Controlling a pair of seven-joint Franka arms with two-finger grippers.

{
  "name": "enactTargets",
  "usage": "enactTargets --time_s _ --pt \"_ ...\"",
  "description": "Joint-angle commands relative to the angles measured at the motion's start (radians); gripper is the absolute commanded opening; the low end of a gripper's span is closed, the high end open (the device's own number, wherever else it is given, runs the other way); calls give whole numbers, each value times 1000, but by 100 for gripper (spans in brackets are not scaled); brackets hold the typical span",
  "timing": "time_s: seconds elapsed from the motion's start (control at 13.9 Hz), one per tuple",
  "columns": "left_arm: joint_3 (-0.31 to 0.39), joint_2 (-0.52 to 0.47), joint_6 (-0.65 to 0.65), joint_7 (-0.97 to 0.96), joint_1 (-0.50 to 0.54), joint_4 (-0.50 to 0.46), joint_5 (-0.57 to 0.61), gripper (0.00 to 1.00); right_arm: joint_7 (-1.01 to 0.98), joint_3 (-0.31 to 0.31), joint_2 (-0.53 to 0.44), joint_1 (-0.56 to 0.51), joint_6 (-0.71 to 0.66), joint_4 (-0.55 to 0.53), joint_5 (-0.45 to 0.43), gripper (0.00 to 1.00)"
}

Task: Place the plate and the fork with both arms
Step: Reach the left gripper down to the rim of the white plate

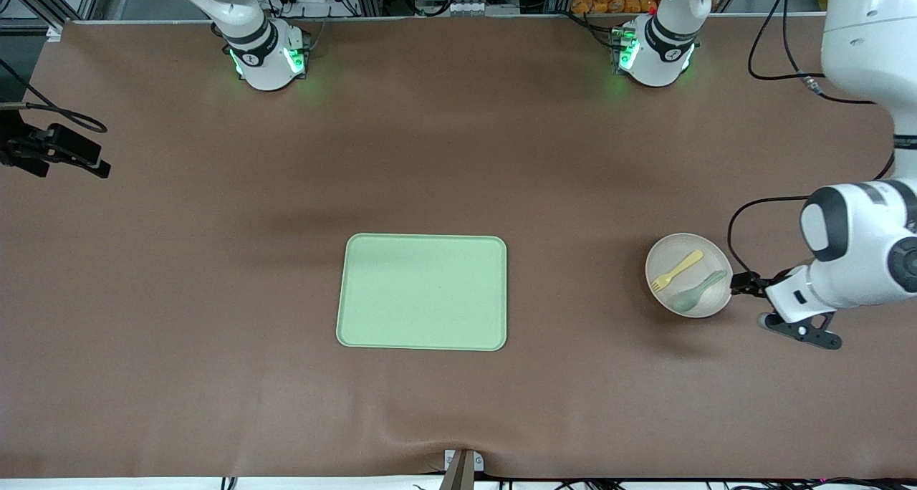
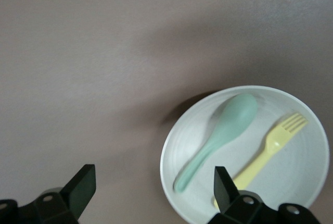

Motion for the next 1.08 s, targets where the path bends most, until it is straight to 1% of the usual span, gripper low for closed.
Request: enactTargets --time_s 0.0,0.22,0.36,0.58,0.65,0.86,0.94,1.01 --pt "-3 8 50 52 -10 -26 21 100 6 13 -14 -20 -3 -11 -2 100" --pt "-4 54 72 107 0 -26 21 100 6 13 -14 -20 -3 -11 0 100" --pt "-4 59 81 142 5 -26 20 100 4 11 -14 -22 -5 -11 0 100" --pt "-4 76 81 155 0 -26 20 84 4 9 -14 -22 -6 -11 0 100" --pt "-4 80 83 155 -1 -26 20 77 4 9 -12 -23 -6 -11 0 100" --pt "-6 103 92 156 4 -24 14 69 4 9 -12 -23 -6 -11 0 100" --pt "-4 103 92 156 2 -23 11 60 4 9 -12 -23 -6 -9 0 100" --pt "-4 103 92 156 0 -21 9 55 4 9 -12 -23 -6 -9 0 100"
